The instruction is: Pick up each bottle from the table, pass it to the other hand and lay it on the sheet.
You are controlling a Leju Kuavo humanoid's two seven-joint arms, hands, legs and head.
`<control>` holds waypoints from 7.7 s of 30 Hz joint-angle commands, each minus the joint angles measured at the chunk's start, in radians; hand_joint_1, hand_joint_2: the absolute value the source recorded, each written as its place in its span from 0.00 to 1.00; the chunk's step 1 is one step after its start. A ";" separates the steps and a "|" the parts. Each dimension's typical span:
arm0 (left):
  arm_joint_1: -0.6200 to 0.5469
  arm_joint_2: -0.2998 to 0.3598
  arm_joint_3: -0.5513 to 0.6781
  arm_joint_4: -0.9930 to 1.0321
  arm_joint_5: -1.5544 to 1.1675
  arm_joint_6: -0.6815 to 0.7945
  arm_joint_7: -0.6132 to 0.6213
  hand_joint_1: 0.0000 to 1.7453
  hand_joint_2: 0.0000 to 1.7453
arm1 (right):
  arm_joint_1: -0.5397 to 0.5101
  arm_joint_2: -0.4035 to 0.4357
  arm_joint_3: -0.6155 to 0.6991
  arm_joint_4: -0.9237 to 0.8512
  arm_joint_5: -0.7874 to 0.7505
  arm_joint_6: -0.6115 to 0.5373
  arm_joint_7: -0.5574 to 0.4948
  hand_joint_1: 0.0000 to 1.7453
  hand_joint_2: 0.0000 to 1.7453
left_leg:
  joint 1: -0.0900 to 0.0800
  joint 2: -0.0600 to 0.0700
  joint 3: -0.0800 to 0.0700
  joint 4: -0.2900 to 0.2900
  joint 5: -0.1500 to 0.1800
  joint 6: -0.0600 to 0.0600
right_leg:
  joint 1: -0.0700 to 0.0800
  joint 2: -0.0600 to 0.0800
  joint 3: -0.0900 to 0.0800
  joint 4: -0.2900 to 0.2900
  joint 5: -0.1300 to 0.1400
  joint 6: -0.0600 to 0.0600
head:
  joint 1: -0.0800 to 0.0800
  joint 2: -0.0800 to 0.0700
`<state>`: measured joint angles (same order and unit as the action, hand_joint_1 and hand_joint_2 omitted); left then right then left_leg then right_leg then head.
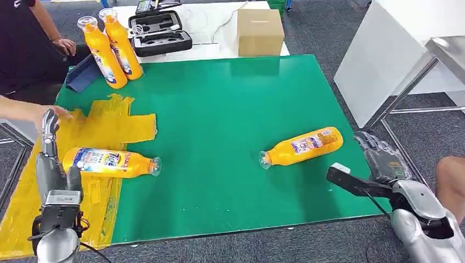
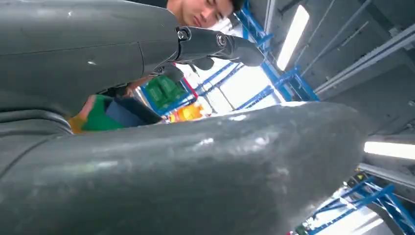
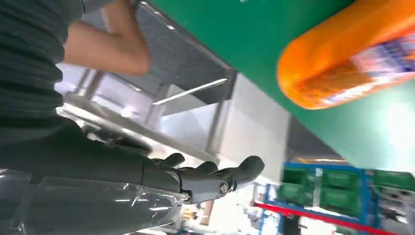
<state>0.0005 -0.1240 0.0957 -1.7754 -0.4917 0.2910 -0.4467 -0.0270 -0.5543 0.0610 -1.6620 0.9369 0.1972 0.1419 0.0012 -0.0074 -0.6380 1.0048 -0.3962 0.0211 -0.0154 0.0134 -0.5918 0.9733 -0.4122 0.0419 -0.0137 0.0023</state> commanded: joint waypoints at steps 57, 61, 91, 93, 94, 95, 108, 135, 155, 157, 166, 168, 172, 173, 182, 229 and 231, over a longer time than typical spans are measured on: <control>-0.100 0.029 -0.081 0.064 0.190 -0.075 0.013 0.00 0.00 | -0.774 0.298 0.472 1.044 0.086 0.049 -0.084 0.00 1.00 | 0.000 0.005 0.005 -0.001 0.002 -0.001 | 0.001 0.004 0.003 0.001 0.002 0.000 | 0.000 0.000; -0.107 0.033 -0.080 0.066 0.201 -0.070 0.008 0.00 0.00 | -0.805 0.326 0.534 1.120 0.095 0.041 -0.118 0.00 1.00 | 0.000 0.002 0.003 0.000 0.003 0.000 | 0.001 0.002 0.002 0.001 0.002 0.001 | 0.001 0.000; -0.127 0.039 -0.048 0.122 0.261 -0.081 -0.002 0.00 0.00 | -0.854 0.288 0.668 1.251 0.180 0.117 -0.118 0.00 1.00 | 0.000 -0.001 0.002 0.000 0.004 0.000 | 0.000 -0.002 0.003 0.001 0.002 0.001 | 0.000 0.000; -0.122 0.039 -0.042 0.124 0.268 -0.086 0.000 0.00 0.00 | -0.871 0.266 0.669 1.241 0.183 0.133 -0.121 0.00 1.00 | -0.001 -0.001 0.002 0.000 0.004 0.000 | 0.000 -0.002 0.002 0.001 0.002 0.002 | 0.000 0.000; -0.121 0.039 -0.038 0.127 0.271 -0.088 0.000 0.00 0.00 | -0.874 0.249 0.668 1.231 0.182 0.145 -0.126 0.00 1.00 | -0.001 -0.002 0.003 0.001 0.003 0.000 | 0.000 -0.003 0.003 0.002 0.001 0.001 | 0.000 0.000; -0.120 0.037 -0.036 0.130 0.272 -0.088 0.000 0.00 0.00 | -0.871 0.234 0.666 1.223 0.180 0.153 -0.131 0.00 1.00 | -0.001 -0.002 0.002 0.001 0.004 0.000 | -0.001 -0.004 0.002 0.002 0.001 0.001 | 0.001 0.000; -0.099 0.037 -0.012 0.128 0.280 -0.096 0.006 0.00 0.00 | -0.799 0.113 0.641 1.059 0.110 0.193 -0.171 0.00 1.00 | 0.000 -0.002 0.001 0.000 0.004 0.001 | 0.000 -0.003 0.002 0.001 0.002 0.002 | 0.001 0.000; -0.142 0.041 -0.045 0.166 0.296 -0.099 0.022 0.00 0.00 | -0.657 0.262 0.621 1.209 0.065 0.100 -0.138 1.00 1.00 | 0.004 0.005 0.017 -0.001 0.000 -0.003 | 0.004 0.003 0.014 -0.003 0.003 0.000 | 0.001 0.000; -0.117 0.046 -0.035 0.159 0.320 -0.126 0.055 0.00 0.00 | -0.662 0.269 0.537 1.146 0.007 0.073 -0.118 1.00 1.00 | 0.003 0.006 0.021 -0.002 0.002 -0.004 | 0.004 0.004 0.018 -0.003 0.005 -0.004 | 0.001 0.000; -0.105 0.057 -0.034 0.173 0.401 -0.221 0.138 0.00 0.00 | -0.639 0.291 0.465 1.086 -0.052 0.038 -0.082 1.00 1.00 | 0.003 0.006 0.021 -0.003 0.003 -0.004 | 0.004 0.004 0.017 -0.003 0.005 -0.004 | 0.001 0.000; 0.045 0.107 -0.017 0.236 0.873 -0.564 0.324 0.00 1.00 | -0.568 0.398 0.322 0.404 -0.611 0.049 -0.051 1.00 1.00 | 0.001 0.017 0.015 -0.001 0.001 -0.004 | 0.002 0.016 0.007 0.002 0.006 -0.005 | 0.000 0.000; 0.049 0.097 -0.048 0.228 0.871 -0.581 0.320 0.00 1.00 | -0.561 0.422 0.354 0.311 -0.638 0.008 -0.032 1.00 1.00 | 0.001 0.013 0.008 -0.001 0.003 -0.004 | 0.002 0.012 0.001 0.005 0.005 -0.005 | 0.000 0.000; 0.022 0.077 -0.114 0.209 0.825 -0.572 0.312 0.00 1.00 | -0.560 0.464 0.424 0.272 -0.638 -0.041 -0.028 1.00 1.00 | 0.003 0.008 0.002 0.000 0.004 -0.005 | 0.003 0.006 -0.003 0.005 0.004 -0.006 | 0.000 0.000; 0.017 0.071 -0.123 0.207 0.823 -0.573 0.313 0.00 1.00 | -0.560 0.474 0.433 0.274 -0.636 -0.043 -0.028 1.00 1.00 | 0.003 0.007 0.001 0.000 0.005 -0.005 | 0.004 0.005 -0.003 0.004 0.004 -0.005 | 0.001 0.000; -0.004 0.059 -0.176 0.211 0.822 -0.580 0.316 0.00 1.00 | -0.574 0.544 0.481 0.336 -0.656 -0.066 -0.043 1.00 1.00 | 0.003 0.005 0.001 0.000 0.005 -0.005 | 0.003 0.004 -0.003 0.005 0.005 -0.006 | 0.001 0.000; -0.097 0.013 -0.234 0.213 0.702 -0.520 0.256 1.00 1.00 | -0.494 0.695 0.957 0.566 -0.568 -0.054 -0.099 1.00 1.00 | 0.004 0.001 -0.002 -0.001 0.006 -0.005 | 0.004 -0.001 -0.005 0.003 0.004 -0.006 | 0.001 0.000; -0.097 0.013 -0.234 0.213 0.702 -0.520 0.256 1.00 1.00 | -0.494 0.695 0.957 0.566 -0.568 -0.054 -0.099 1.00 1.00 | 0.004 0.002 -0.002 -0.001 0.006 -0.005 | 0.004 0.001 -0.006 0.003 0.004 -0.006 | 0.001 0.000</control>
<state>-0.0333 -0.1152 -0.1198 -1.6133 0.2251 -0.2220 -0.1915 -0.5130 0.1659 0.9045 -1.1231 0.3578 0.1263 0.0420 0.0045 -0.0029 -0.6436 1.0043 -0.3893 0.0168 -0.0122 0.0176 -0.6017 0.9769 -0.4063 0.0375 -0.0129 0.0023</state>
